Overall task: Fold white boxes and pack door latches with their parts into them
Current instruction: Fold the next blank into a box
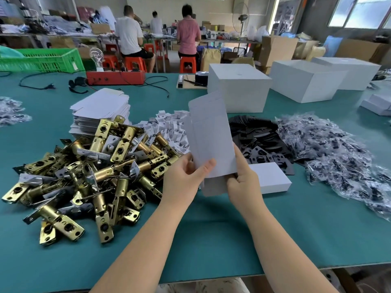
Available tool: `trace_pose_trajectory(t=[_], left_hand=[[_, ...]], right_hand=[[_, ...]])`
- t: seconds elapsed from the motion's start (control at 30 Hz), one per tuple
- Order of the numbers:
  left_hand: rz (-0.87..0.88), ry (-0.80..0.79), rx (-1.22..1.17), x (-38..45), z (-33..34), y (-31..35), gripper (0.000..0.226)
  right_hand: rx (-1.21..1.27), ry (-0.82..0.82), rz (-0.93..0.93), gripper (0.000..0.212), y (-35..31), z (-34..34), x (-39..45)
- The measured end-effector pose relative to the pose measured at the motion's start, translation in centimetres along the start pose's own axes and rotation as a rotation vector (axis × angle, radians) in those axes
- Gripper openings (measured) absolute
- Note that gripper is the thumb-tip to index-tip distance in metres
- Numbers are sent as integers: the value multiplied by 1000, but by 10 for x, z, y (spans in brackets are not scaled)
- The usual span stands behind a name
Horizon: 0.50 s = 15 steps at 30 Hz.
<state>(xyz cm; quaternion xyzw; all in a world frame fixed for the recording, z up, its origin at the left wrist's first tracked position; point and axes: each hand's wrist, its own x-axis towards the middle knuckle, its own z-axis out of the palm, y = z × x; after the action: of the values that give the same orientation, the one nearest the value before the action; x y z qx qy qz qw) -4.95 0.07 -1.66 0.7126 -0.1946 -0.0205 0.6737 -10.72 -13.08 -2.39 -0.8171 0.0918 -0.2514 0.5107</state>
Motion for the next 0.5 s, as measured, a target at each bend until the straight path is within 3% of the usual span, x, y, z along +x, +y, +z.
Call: trace_pose_trajectory(t=[0.2,0.3,0.37,0.43,0.5], left_hand=[[17,43,143,1,0,-2,19],[-7,34,81,2,-1,-1,14],[-36,-20,51,3,-4,0,9],[-25,-122,82,2,-6,1,11],[-1,-215,206,0,-5,0,13]], right_hand=[[-90,-96,35,87,4,-6,4],[151,-257,-22,77,0,-16,7],[388,-377,42,62,-2,-23,13],[445,-303,147,44,-3,-26,15],[403,-123,226,32,-2,-26,14]])
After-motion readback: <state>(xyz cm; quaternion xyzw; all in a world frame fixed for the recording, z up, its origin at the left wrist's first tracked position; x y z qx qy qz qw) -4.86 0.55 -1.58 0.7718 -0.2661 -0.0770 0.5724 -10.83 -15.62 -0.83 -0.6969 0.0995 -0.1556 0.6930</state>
